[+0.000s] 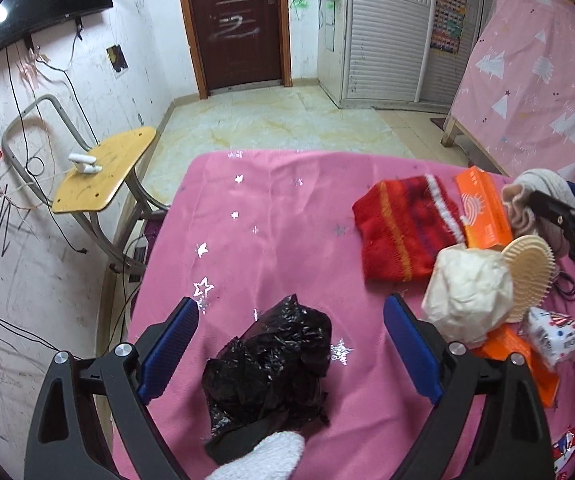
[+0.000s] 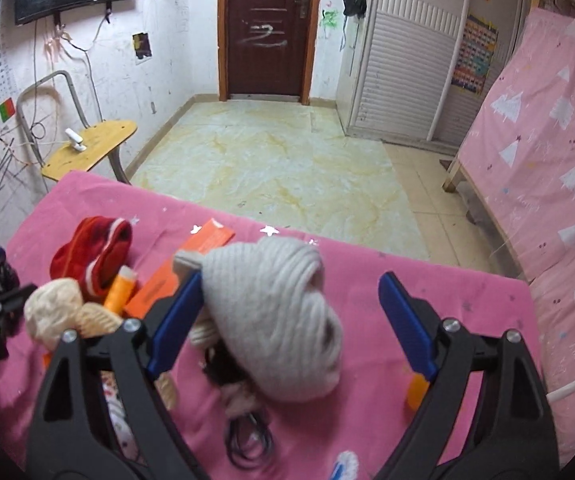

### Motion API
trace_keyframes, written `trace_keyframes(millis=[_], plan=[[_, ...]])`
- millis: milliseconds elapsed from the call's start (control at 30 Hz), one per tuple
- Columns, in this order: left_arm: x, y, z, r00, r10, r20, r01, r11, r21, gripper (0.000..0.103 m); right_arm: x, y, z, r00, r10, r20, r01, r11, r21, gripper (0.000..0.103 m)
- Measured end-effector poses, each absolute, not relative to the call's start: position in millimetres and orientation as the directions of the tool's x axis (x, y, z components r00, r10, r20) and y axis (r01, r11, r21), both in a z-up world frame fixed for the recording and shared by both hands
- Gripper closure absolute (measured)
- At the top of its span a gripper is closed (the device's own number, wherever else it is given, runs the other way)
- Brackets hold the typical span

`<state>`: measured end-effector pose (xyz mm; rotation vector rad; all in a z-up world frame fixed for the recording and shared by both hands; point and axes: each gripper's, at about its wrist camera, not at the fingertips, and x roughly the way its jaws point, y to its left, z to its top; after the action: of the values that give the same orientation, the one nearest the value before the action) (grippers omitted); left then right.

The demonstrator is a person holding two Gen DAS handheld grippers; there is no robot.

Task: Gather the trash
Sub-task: 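Grasp the black plastic bag with the left tool while the right tool grasps the grey knit beanie, then carry bag and beanie to the yellow bin and open both tools over it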

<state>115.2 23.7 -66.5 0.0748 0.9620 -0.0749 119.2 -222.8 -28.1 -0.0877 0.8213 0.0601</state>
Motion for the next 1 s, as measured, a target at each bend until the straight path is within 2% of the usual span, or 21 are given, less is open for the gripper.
trace_keyframes(millis=[100, 167, 200, 233, 267, 333, 500, 767, 1000], plan=[[115.3, 25.3, -70.6, 0.562, -0.045, -0.826, 0.102, 0.995, 0.015, 0.019, 126.3, -223.1, -34.2, 0.658, 0.038, -0.752, -0.093, 0.995, -0.031, 0.018], [115.9, 28.1, -72.4, 0.557, -0.06, -0.828, 0.108, 0.994, 0.001, 0.03, 128.4, -223.3, -37.7, 0.644, 0.051, -0.763, -0.1, 0.995, -0.017, 0.018], [116.0, 27.7, -74.1, 0.549, -0.06, -0.834, 0.11, 0.994, 0.0, 0.04, 127.8, -223.3, -39.0, 0.642, 0.059, -0.765, -0.104, 0.994, -0.01, 0.023], [114.7, 26.6, -74.0, 0.558, -0.041, -0.829, 0.105, 0.994, 0.022, 0.05, 126.7, -223.2, -40.3, 0.639, 0.074, -0.766, -0.111, 0.994, 0.003, 0.036], [113.7, 26.3, -73.7, 0.561, -0.04, -0.827, 0.108, 0.994, 0.025, 0.055, 126.2, -223.7, -40.5, 0.632, 0.104, -0.768, -0.124, 0.992, 0.032, 0.043], [111.1, 24.6, -71.9, 0.56, -0.036, -0.828, 0.11, 0.993, 0.031, 0.071, 122.7, -221.4, -39.2, 0.638, 0.097, -0.764, -0.129, 0.991, 0.018, 0.052], [102.2, 22.5, -63.8, 0.567, -0.03, -0.823, 0.106, 0.994, 0.037, 0.077, 107.2, -218.4, -25.2, 0.678, 0.098, -0.729, -0.13, 0.991, 0.013, 0.057], [79.8, 4.9, -15.8, 0.644, -0.049, -0.763, 0.119, 0.992, 0.037, 0.077, 61.3, -251.5, 18.2, 0.77, 0.088, -0.632, -0.074, 0.996, 0.049, 0.057], [58.1, -52.2, 20.8, 0.681, -0.128, -0.721, 0.211, 0.977, 0.026, 0.077, 19.5, -300.5, 32.3, 0.805, 0.04, -0.593, 0.006, 0.997, 0.075, 0.057]])
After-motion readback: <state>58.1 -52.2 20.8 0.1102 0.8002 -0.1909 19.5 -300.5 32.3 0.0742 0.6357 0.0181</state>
